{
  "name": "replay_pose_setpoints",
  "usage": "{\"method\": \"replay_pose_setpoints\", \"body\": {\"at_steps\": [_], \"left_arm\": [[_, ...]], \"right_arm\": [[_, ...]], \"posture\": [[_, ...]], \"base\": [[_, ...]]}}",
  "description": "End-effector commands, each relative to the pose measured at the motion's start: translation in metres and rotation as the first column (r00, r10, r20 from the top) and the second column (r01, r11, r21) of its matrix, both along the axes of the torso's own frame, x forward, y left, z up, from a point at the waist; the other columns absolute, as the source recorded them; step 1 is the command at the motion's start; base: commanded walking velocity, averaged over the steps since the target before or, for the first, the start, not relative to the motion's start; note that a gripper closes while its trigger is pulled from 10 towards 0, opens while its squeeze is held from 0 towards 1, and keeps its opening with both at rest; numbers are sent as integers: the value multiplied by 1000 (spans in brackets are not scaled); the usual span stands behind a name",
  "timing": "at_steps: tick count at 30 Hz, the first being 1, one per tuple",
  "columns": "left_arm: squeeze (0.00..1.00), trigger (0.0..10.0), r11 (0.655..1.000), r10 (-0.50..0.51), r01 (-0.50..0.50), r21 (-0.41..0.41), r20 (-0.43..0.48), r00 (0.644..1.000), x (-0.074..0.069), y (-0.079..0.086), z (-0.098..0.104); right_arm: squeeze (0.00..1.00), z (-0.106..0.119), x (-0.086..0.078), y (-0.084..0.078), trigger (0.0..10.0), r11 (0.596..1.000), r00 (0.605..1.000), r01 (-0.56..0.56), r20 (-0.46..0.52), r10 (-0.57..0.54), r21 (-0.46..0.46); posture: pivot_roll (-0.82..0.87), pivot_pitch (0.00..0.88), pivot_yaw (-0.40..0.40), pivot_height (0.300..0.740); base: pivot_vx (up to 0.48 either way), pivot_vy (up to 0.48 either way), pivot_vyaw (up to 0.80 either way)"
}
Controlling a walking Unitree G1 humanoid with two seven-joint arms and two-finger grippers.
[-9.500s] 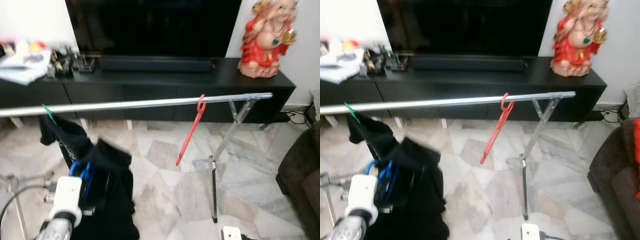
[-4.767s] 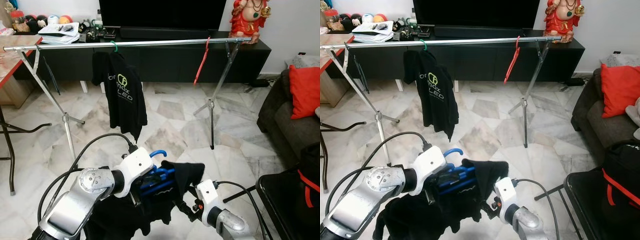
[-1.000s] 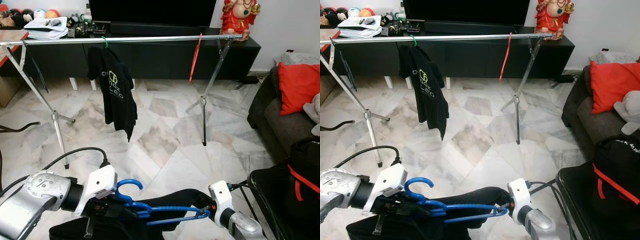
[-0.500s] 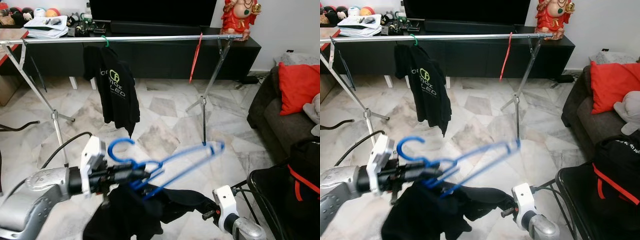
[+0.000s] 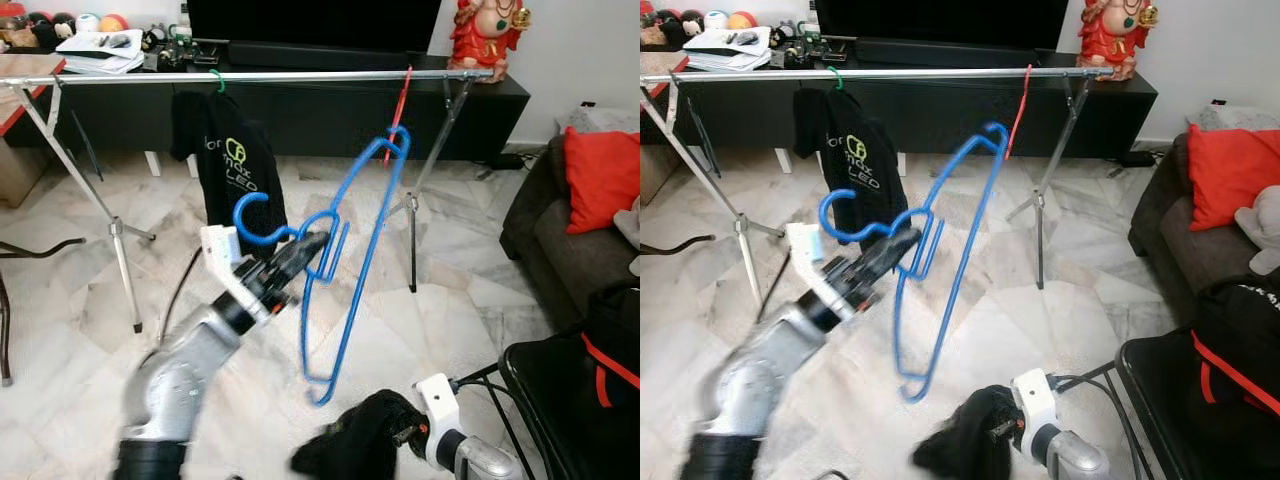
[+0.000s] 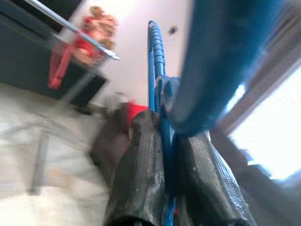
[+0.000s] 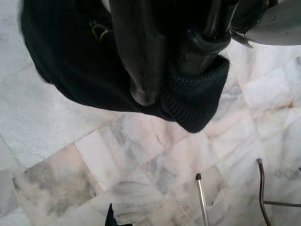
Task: Hang hanger
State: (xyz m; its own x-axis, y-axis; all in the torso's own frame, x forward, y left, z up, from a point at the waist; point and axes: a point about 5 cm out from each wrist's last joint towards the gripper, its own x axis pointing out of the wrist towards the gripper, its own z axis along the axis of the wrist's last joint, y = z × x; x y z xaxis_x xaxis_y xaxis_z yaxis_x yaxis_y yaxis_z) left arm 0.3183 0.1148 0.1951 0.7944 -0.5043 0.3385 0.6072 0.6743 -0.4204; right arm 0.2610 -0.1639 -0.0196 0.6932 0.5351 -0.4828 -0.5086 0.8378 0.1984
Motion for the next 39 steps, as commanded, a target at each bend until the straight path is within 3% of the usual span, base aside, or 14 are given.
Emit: {"method": "replay_pose_setpoints", "body": {"at_steps": [1,3,5,7,9,15,22,27,30,33,36,37,38,39], "left_arm": [[0,10000,977,153,-148,154,-24,988,9,17,-10],[0,10000,857,295,-245,453,-43,955,14,42,-37],[0,10000,688,368,-237,686,-49,929,8,67,-69],[0,10000,683,373,-230,694,-61,926,6,69,-74],[0,10000,564,412,-192,803,-72,908,-16,87,-112],[0,10000,570,474,-177,802,-145,868,-39,98,-142],[0,10000,518,649,-113,848,-304,697,-86,129,-211],[0,10000,500,732,23,866,-437,523,-135,141,-253],[0,10000,523,753,75,849,-501,427,-160,141,-269],[0,10000,525,748,128,841,-528,402,-174,137,-278],[0,10000,529,747,108,842,-522,412,-170,136,-277],[0,10000,527,746,99,844,-516,421,-166,135,-276],[0,10000,527,746,97,844,-514,423,-165,136,-275],[0,10000,522,746,102,847,-512,426,-164,136,-275]], "right_arm": [[0,0,-1,-5,0,1000,1000,20,9,-20,-14],[0,-2,-2,-10,0,997,998,65,11,-65,-41],[0,-2,-1,-16,0,986,987,163,24,-162,-36],[0,-1,0,-18,0,983,983,183,27,-182,-32],[0,2,4,-30,0,921,921,387,35,-389,43],[0,2,3,-38,0,849,851,520,30,-524,90],[0,-1,-2,-40,0,765,772,628,16,-636,145],[0,2,0,-38,0,745,751,647,31,-659,165],[0,1,-1,-36,0,742,748,651,34,-663,160],[0,1,-1,-35,0,748,751,647,46,-659,148],[0,4,1,-37,0,744,744,650,67,-664,158],[0,6,2,-37,2392,743,742,651,77,-666,158],[0,6,2,-37,2392,743,741,651,81,-667,159],[0,7,3,-37,4902,743,741,650,85,-666,160]], "posture": [[31,102,-79,740],[34,97,-71,740],[45,95,-66,740],[45,95,-66,740],[43,86,-55,740],[38,77,-44,740],[35,57,-14,740],[25,35,3,740],[32,22,3,740],[30,9,3,740],[31,1,3,740],[30,0,5,740],[30,0,5,740],[24,0,7,740]], "base": [[0,0,0],[0,0,0],[0,0,0],[0,0,0],[0,0,0],[0,0,0],[0,0,0],[0,0,0],[0,0,0],[0,0,0],[0,0,0],[0,0,0],[0,0,0],[0,0,0]]}}
